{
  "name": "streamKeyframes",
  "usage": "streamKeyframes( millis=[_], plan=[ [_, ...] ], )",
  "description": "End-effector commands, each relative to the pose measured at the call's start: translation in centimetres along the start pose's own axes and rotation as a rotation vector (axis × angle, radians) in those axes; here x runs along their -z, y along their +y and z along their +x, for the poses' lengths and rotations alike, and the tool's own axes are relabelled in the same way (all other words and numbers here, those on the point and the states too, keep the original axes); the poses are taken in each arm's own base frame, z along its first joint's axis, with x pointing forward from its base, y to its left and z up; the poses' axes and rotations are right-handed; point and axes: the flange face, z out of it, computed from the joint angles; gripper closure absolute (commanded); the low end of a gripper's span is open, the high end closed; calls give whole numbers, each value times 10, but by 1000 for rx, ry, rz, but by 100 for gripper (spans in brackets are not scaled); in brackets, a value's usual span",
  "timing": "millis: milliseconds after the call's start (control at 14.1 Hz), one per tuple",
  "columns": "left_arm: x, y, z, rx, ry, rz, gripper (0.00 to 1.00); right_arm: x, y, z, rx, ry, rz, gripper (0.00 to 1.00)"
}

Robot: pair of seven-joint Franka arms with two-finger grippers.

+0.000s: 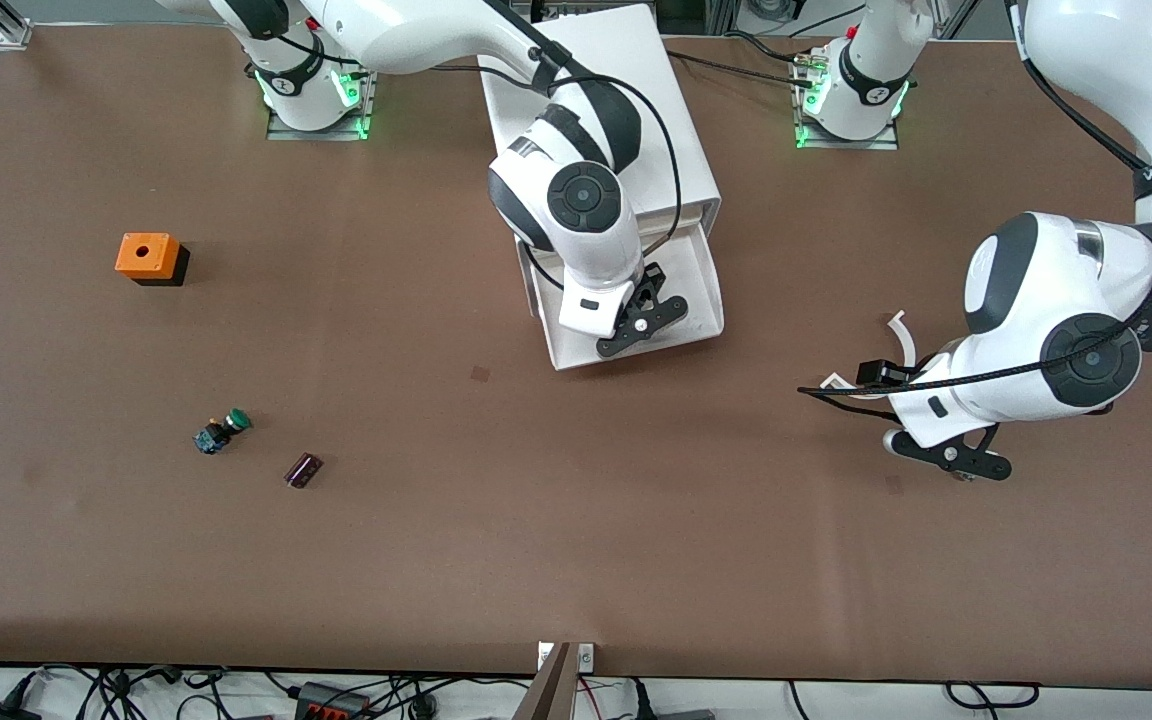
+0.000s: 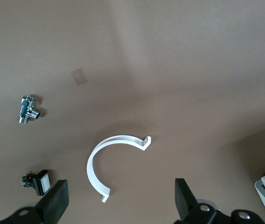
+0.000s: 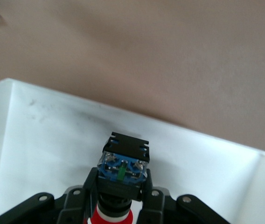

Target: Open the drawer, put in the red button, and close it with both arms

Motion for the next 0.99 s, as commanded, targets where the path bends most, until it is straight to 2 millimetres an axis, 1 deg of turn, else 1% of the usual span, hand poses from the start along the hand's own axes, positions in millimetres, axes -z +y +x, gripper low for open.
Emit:
streamKeyframes(
  millis=[0,71,141,212,283,354,495,566,636,707,778,848,919],
  plan=[
    [2,2,1,7,3,12,0,2,-10,-6,-23,-41,-15,100],
    [2,2,1,7,3,12,0,1,-15,-8,-16,-43,-16,99],
    [2,2,1,7,3,12,0,1,-15,-8,-17,-40,-16,87],
    [2,2,1,7,3,12,0,2,-16,-7,-17,-33,-14,64],
    [2,2,1,7,3,12,0,2,-17,-7,-15,-27,-12,1],
    [1,2,1,7,2,12,0,4,-17,-6,-15,-19,-12,0],
    [2,2,1,7,3,12,0,12,-11,-3,-36,-4,-14,0],
    [2,2,1,7,3,12,0,20,-4,1,-76,8,-6,0],
    [2,2,1,7,3,12,0,41,7,8,-126,43,-1,0],
    [3,4,2,17,7,9,0,55,22,15,-176,70,-13,0],
    [2,12,3,42,10,-12,0,65,41,20,-209,91,-39,0],
    [2,17,4,102,11,-49,0,82,60,24,-234,121,-67,0],
    [1,25,5,166,12,-83,0,92,77,28,-258,139,-84,0]
  ],
)
